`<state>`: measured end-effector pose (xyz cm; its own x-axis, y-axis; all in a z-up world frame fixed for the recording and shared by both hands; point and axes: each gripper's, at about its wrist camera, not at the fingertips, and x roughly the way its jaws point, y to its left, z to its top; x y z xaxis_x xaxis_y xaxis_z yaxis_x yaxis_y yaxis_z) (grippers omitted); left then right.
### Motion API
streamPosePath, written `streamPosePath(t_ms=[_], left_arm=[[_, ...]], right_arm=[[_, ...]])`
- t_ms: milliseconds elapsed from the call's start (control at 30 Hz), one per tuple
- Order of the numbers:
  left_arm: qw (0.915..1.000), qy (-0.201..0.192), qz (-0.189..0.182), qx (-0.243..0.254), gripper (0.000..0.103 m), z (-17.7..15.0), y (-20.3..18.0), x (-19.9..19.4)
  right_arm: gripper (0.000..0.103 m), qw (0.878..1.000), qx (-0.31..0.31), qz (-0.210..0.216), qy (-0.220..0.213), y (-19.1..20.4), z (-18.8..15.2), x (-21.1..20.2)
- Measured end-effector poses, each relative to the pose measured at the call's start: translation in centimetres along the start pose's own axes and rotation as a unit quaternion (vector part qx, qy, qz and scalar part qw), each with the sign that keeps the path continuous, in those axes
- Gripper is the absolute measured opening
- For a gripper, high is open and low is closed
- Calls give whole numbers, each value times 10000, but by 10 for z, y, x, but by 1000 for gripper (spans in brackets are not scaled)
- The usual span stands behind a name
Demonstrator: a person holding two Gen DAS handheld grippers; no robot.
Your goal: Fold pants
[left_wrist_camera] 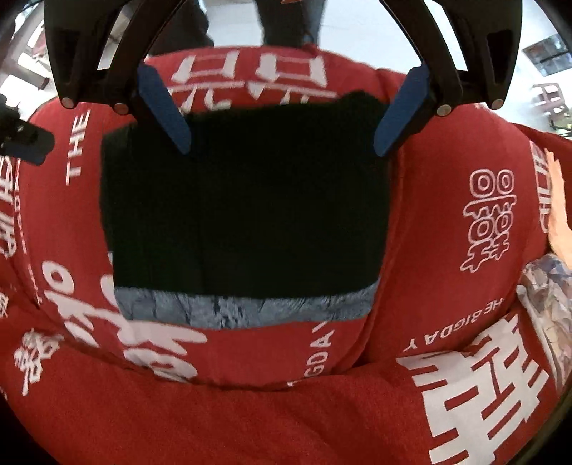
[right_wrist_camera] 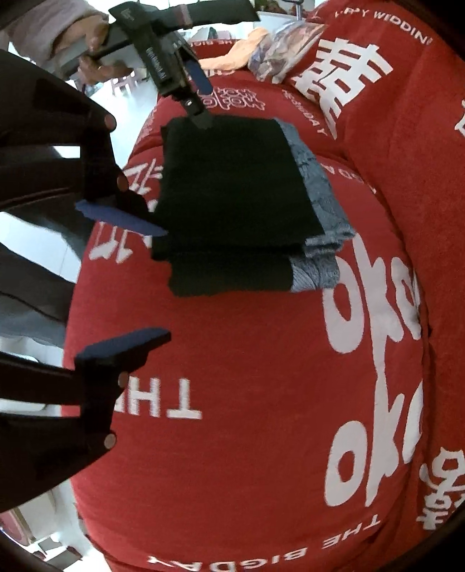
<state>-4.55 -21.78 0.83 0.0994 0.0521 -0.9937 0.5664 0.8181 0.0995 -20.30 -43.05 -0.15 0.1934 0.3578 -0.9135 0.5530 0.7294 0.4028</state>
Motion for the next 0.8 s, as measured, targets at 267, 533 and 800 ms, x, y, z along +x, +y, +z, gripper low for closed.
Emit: streamPosePath(t_ms=[267, 533, 800], left_arm=[[9973, 459, -259, 510, 103, -44, 3, -19], [9945, -181, -115, 1025, 103, -52, 25, -67], [9937, -253, -460, 985, 103, -56, 49, -83]], right_arm=[[79, 9991, -203, -154, -339, 58, -25, -25], [101, 9909, -248, -911, -956, 104, -44, -50], [103, 9840, -35, -1395, -1104, 126, -63, -68]])
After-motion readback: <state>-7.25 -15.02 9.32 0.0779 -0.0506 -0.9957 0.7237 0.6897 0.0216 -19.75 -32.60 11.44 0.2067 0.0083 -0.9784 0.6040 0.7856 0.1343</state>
